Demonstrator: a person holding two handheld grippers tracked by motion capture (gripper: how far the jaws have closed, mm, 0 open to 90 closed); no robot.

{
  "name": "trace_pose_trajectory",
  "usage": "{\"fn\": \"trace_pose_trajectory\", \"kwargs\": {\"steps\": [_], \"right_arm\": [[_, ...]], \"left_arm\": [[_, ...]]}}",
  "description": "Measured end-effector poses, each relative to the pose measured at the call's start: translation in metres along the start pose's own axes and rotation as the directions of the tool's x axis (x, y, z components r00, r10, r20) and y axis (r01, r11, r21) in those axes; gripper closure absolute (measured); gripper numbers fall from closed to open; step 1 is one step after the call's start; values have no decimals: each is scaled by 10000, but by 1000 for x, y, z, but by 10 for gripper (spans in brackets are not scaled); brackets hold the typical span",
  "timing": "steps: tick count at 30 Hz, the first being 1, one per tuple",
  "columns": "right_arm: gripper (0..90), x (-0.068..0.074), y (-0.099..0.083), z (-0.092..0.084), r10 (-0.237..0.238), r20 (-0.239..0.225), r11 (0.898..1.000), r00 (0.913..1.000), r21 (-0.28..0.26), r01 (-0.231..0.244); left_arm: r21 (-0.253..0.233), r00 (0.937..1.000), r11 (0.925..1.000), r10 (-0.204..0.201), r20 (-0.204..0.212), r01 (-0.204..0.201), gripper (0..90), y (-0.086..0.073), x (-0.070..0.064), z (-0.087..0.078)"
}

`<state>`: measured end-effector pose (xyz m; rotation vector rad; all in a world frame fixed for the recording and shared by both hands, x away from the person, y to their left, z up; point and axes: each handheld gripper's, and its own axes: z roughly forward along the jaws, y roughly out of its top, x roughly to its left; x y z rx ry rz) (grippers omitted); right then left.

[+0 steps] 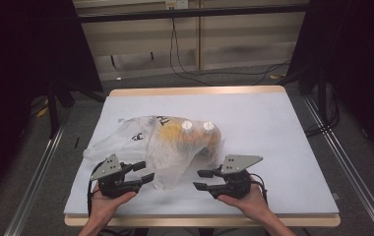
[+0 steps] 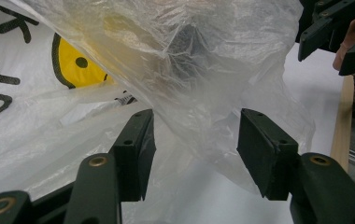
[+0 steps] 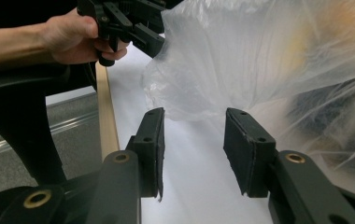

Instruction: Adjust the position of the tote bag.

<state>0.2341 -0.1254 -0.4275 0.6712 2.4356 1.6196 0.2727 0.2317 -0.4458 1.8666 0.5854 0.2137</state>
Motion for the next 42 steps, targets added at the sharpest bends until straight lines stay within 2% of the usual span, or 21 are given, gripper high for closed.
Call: {"fn": "trace_pose_trajectory", "kwargs": {"steps": [4, 7, 8, 9, 11, 13, 18, 23, 25, 28, 30, 32, 34, 36, 40, 42], "right_arm": [[579, -1, -1, 3, -21, -87, 10000, 10000, 73, 22], [579, 0, -1, 5, -14, -96, 9999, 10000, 107, 15], [579, 0, 0, 5, -18, -90, 9999, 10000, 125, 19], [579, 0, 0, 5, -18, -90, 9999, 10000, 125, 19], [577, 1, 0, 5, -32, -81, 9999, 10000, 128, 33], [577, 0, -1, 4, -50, -74, 9999, 10000, 115, 51], [575, 0, 0, 3, -4, -37, 10000, 10000, 94, 4], [571, 0, 2, 0, -65, 37, 10000, 10000, -4, 65], [579, 1, 6, -5, -181, 228, 9997, 9996, -158, 185], [588, 1, 9, -9, -240, 346, 9993, 9991, -292, 250], [594, 1, 12, -15, -248, 411, 9987, 9988, -443, 266], [594, 2, 14, -17, -303, 448, 9982, 9985, -505, 325], [594, 2, 16, -19, -359, 469, 9978, 9983, -536, 384], [594, 3, 18, -22, -424, 486, 9969, 9979, -645, 455], [589, 5, 23, -26, -503, 497, 9955, 9975, -776, 540], [580, 6, 26, -29, -557, 484, 9942, 9973, -897, 599]], "left_arm": [[86, 9998, 9998, -177, 119, 176, 502, 0, 1, 3], [143, 9996, 9998, -118, 275, 114, 557, 0, 1, 5], [121, 9994, 9999, -73, 342, 69, 619, 1, 0, 4], [97, 9993, 9999, -96, 360, 92, 619, 1, 0, 4], [43, 9980, 10000, 13, 633, -16, 704, 3, -1, 4], [31, 9976, 10000, -44, 686, 42, 730, 4, -3, 4], [77, 9942, 9999, 79, 1073, -88, 874, 6, -5, 4], [-262, 9911, 9997, 61, 1329, -27, 887, 20, -10, 0], [-514, 9888, 9985, 254, 1469, -180, 890, 33, -14, 0], [-677, 9864, 9972, 413, 1592, -308, 892, 42, -16, 2], [-742, 9836, 9964, 539, 1724, -416, 892, 55, -18, 7], [-756, 9809, 9952, 751, 1794, -624, 892, 65, -20, 11], [-787, 9793, 9947, 794, 1863, -657, 892, 68, -21, 13], [-812, 9760, 9932, 974, 1950, -829, 893, 81, -25, 19], [-948, 9741, 9919, 1020, 2016, -843, 894, 89, -26, 27], [-995, 9751, 9914, 1031, 1962, -848, 896, 94, -28, 33]]}}
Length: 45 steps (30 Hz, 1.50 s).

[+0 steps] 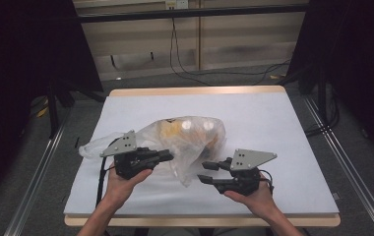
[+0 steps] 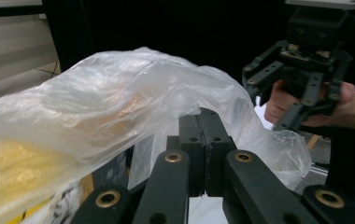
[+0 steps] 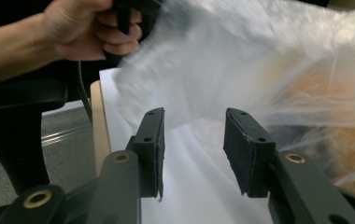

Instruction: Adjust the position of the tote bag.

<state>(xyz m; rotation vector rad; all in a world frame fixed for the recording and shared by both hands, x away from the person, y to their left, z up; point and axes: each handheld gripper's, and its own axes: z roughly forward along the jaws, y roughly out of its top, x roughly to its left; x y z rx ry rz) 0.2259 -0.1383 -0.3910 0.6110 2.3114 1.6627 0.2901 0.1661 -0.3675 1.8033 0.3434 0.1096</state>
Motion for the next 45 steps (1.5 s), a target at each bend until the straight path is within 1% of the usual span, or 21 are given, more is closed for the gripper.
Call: {"fn": "trace_pose_trajectory", "kwargs": {"steps": [2, 5, 8, 13, 17, 18, 19, 23, 24, 25, 27, 28, 30, 32, 35, 36, 38, 41, 42, 44, 45], "right_arm": [[568, 1, 3, -2, -128, 75, 9999, 9999, -15, 128], [542, 3, 4, -3, -156, -81, 9999, 9998, -52, 155], [491, 2, 4, -3, -26, -184, 9999, 9998, -118, 24], [456, 2, 5, -3, 41, -149, 9999, 9999, -160, -43], [451, 5, 7, 0, -129, 27, 9999, 9999, -20, 129], [451, 5, 7, 0, -129, 27, 9999, 9999, -20, 129], [448, 4, 8, 1, 2, -27, 10000, 10000, -87, -3], [440, 3, 10, 1, -1, -16, 9998, 10000, -201, 1], [454, 3, 12, 1, 23, 53, 9997, 10000, -239, -21], [488, 3, 13, 1, -26, 142, 9998, 9999, -195, 29], [589, 1, 14, 1, -41, 268, 9997, 9996, -233, 47], [746, -4, 15, 1, 47, 179, 9997, 9998, -257, -42], [780, -5, 14, 1, 38, 314, 9996, 9995, -267, -30], [878, -9, 15, 0, -34, 367, 9994, 9993, -338, 46], [887, -13, 16, 0, -21, 311, 9997, 9995, -262, 29], [889, -14, 17, 1, -57, 323, 9998, 9995, -187, 63], [891, -17, 18, -1, -132, 380, 9998, 9992, -162, 139], [892, -20, 17, -2, -9, 339, 9995, 9994, -312, 19], [892, -20, 17, -2, -55, 405, 9998, 9992, -195, 62], [892, -22, 15, -3, -9, 440, 9998, 9990, -193, 18], [892, -23, 13, -6, 4, 515, 9999, 9987, -172, 5]], "left_arm": [[12, 9999, 10000, -37, 137, 36, 896, 6, 1, 7], [-98, 9998, 10000, 14, 208, -12, 896, 13, 3, 15], [-89, 10000, 10000, 16, 55, -16, 897, 20, 3, 21], [-44, 10000, 10000, -9, -46, 9, 898, 24, 4, 33], [75, 9998, 9997, 212, 49, -212, 898, 28, -2, 45], [75, 9998, 9997, 212, 49, -212, 898, 28, -2, 45], [189, 9992, 9990, 399, 37, -400, 898, 31, -6, 50], [258, 9989, 9986, 461, 40, -462, 898, 34, -8, 55], [77, 9990, 9991, 419, 166, -421, 898, 35, -8, 57], [91, 9989, 9991, 421, 200, -423, 898, 36, -8, 57], [49, 9991, 9993, 378, 180, -379, 898, 37, -8, 59], [-6, 9989, 9993, 374, 299, -374, 896, 37, -7, 58], [-49, 9992, 9994, 351, 186, -350, 892, 38, -6, 56], [-77, 9991, 9993, 369, 221, -367, 871, 38, -4, 52], [-222, 9996, 9994, 267, 107, -264, 767, 37, -1, 46], [-234, 9997, 9994, 237, 45, -236, 767, 36, 0, 43], [-267, 9998, 9995, 176, -93, -179, 711, 32, 1, 35], [-318, 9996, 9992, 224, -149, -229, 689, 28, 1, 27], [-394, 9994, 9989, 238, -243, -248, 681, 26, 0, 24], [-529, 9993, 9985, 100, -360, -119, 661, 20, 1, 12], [-546, 9985, 9984, 81, -547, -111, 661, 17, 2, 5]]}}
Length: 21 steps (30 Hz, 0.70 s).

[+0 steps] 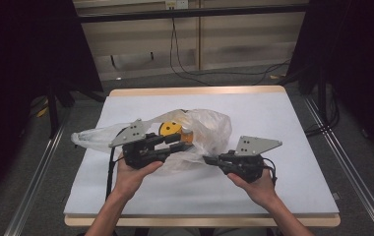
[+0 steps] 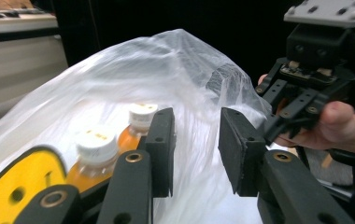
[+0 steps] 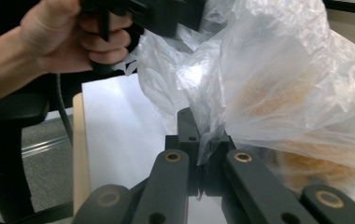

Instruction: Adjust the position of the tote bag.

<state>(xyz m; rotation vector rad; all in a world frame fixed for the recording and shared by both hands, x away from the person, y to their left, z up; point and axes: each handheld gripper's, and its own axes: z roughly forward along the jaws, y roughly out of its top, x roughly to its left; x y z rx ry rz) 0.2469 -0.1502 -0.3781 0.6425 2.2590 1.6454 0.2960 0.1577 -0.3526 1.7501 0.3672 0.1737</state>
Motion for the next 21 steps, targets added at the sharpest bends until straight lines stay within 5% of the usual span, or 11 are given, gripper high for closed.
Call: {"fn": "trace_pose_trajectory", "kwargs": {"steps": [10, 21], "right_arm": [[892, -10, -1, -15, 182, 258, 9994, 9995, -308, -174], [893, -20, -2, -29, 268, 559, 9984, 9981, -510, -239]], "left_arm": [[18, 9948, 10000, 39, -1019, -37, 612, -7, 12, -38], [-149, 9906, 9995, 258, -1342, -280, 577, -6, 11, -49]]}}
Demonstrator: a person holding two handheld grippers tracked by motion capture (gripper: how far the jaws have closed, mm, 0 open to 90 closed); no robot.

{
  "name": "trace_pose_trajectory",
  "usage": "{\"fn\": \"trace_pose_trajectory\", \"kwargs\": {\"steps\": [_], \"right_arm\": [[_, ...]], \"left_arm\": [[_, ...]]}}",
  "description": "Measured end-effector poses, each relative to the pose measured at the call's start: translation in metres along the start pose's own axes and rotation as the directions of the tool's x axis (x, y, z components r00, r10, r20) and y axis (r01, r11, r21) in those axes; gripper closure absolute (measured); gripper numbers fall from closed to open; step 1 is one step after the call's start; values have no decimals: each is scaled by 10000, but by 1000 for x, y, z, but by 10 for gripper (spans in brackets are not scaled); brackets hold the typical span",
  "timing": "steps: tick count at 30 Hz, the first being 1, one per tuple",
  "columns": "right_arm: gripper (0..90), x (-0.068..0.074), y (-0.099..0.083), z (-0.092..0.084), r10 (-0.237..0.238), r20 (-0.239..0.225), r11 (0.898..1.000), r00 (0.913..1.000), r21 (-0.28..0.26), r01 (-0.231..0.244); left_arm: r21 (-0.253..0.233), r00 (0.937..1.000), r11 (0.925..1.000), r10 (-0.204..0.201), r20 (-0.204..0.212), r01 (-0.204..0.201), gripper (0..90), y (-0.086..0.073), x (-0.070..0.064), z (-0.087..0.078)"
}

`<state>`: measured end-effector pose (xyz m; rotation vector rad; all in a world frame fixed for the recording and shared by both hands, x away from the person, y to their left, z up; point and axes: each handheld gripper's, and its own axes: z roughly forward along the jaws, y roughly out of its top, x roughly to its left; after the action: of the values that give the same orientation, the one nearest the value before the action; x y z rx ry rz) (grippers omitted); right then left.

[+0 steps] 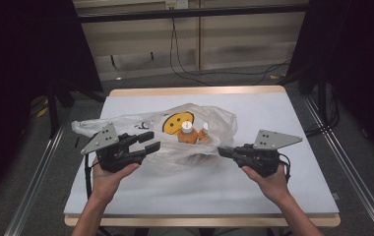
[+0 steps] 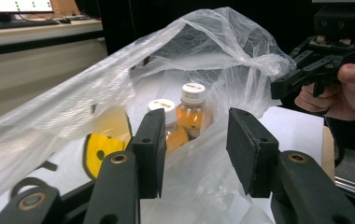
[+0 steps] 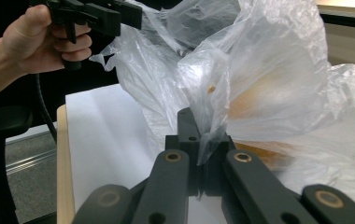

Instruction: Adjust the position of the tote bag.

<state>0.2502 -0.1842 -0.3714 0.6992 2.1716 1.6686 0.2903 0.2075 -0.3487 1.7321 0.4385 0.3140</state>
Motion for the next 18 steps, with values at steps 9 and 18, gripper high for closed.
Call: {"fn": "trace_pose_trajectory", "kwargs": {"steps": [9, 18], "right_arm": [[893, -4, 1, -6, 46, 188, 9999, 9998, -147, -43], [894, -14, 3, -21, 217, 549, 9989, 9983, -429, -194]], "left_arm": [[-733, 9963, 9973, -23, -856, -40, 575, 11, 16, -39], [-1065, 9921, 9943, -177, -1238, 45, 549, 13, 25, -64]]}}
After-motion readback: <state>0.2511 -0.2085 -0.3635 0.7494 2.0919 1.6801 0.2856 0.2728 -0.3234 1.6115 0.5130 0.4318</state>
